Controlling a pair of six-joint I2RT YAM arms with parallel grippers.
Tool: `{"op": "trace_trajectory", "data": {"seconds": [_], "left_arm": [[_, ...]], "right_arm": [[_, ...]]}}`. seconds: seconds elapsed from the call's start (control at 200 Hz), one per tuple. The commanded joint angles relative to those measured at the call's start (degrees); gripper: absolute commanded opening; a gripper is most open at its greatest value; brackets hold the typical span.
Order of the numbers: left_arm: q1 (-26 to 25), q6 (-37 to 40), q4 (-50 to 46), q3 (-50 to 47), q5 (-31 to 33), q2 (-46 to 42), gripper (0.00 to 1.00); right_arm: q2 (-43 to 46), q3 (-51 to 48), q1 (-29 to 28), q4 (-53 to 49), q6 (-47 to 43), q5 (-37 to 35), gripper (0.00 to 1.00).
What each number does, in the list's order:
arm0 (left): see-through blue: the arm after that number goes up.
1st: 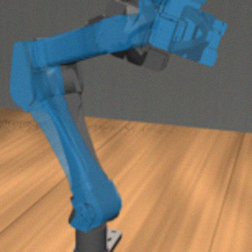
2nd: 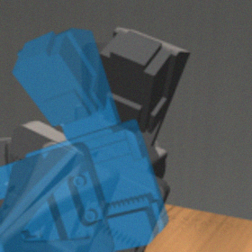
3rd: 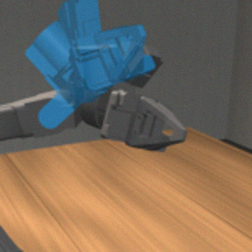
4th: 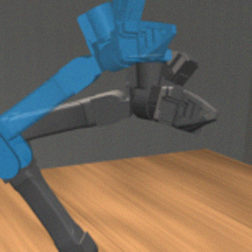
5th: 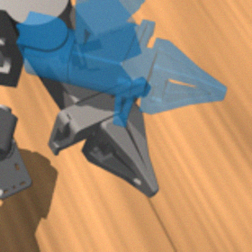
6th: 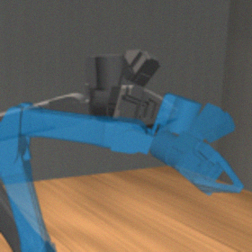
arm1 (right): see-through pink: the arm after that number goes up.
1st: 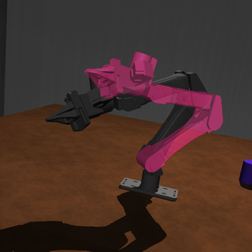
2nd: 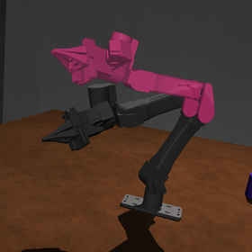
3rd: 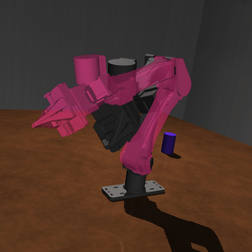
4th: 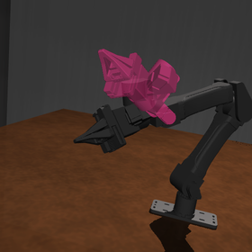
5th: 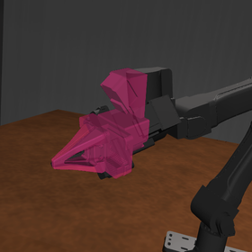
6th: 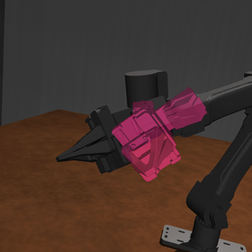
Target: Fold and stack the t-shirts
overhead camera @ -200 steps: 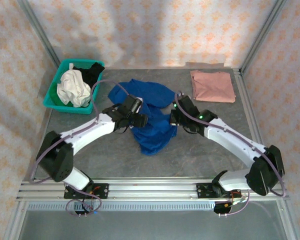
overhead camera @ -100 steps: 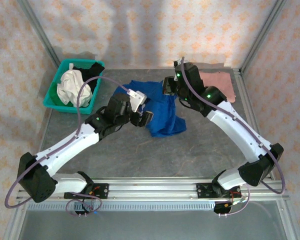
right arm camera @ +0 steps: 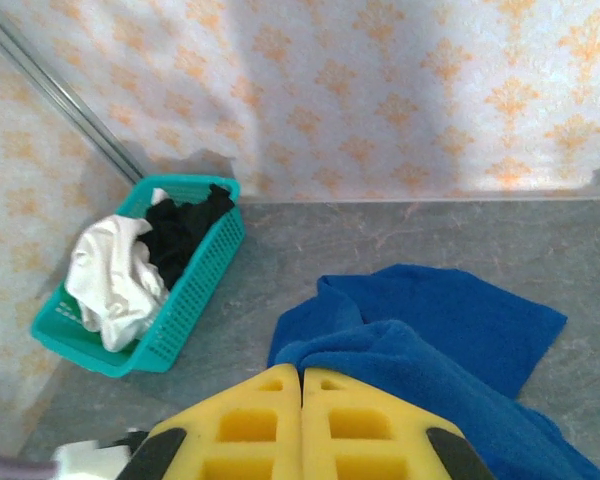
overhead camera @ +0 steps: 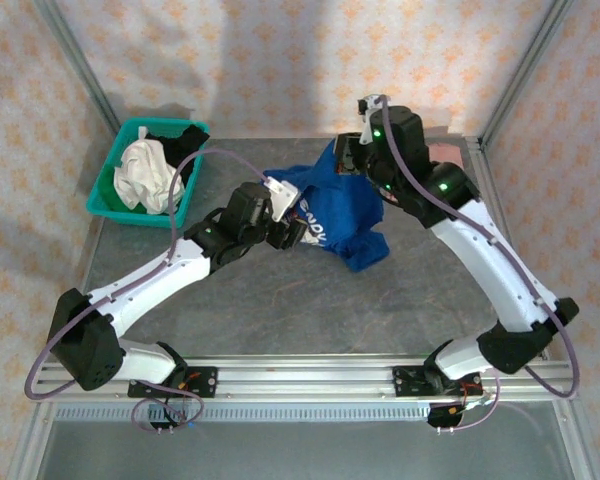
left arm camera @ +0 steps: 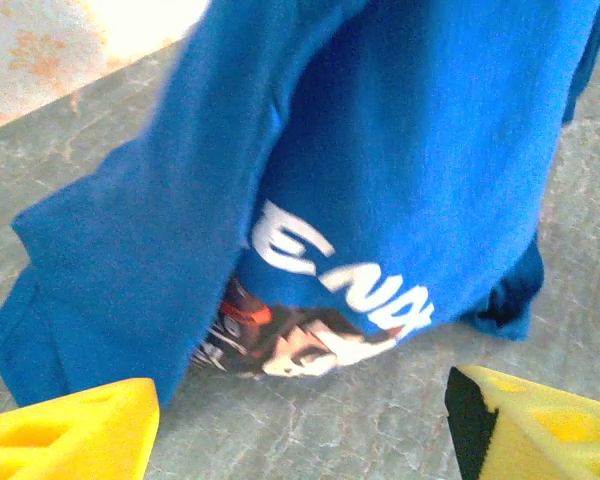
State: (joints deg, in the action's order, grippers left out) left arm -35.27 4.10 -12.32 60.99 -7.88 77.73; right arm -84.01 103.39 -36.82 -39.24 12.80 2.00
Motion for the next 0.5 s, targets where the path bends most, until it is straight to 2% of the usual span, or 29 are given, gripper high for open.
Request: {"op": "trace_trajectory", "data": {"seconds": [0.0,0.11,0.28,0.415,0.495], "left_arm": [[-0.1,-0.9,1.5,-1.8,2.6,-2.0,0.85],[-0.1,1.6,2.3,-1.7,0.4,-2.2,0.89],[-0.1,2.4,3.2,2.4,-4.3,0.5,0.89],[-0.1,2.3,2.8,7.6,-1.4,5.5,0.90],[0.1,2.7,2.6,11.4,-2.9,9.8,0.90]], "right_arm": [[-5.8,-0.4,1.0,-1.3,-0.6,3.2,0.00],[-8.7,0.9,1.0,-0.3,-0.1,8.1,0.00],[-11.6,1.4,1.5,-0.2,0.8,9.2,0.00],[-12.4,-0.1,3.2,1.1,3.7,13.3,0.00],[-11.4,-2.4,4.1,3.6,5.7,15.9,0.00]]}}
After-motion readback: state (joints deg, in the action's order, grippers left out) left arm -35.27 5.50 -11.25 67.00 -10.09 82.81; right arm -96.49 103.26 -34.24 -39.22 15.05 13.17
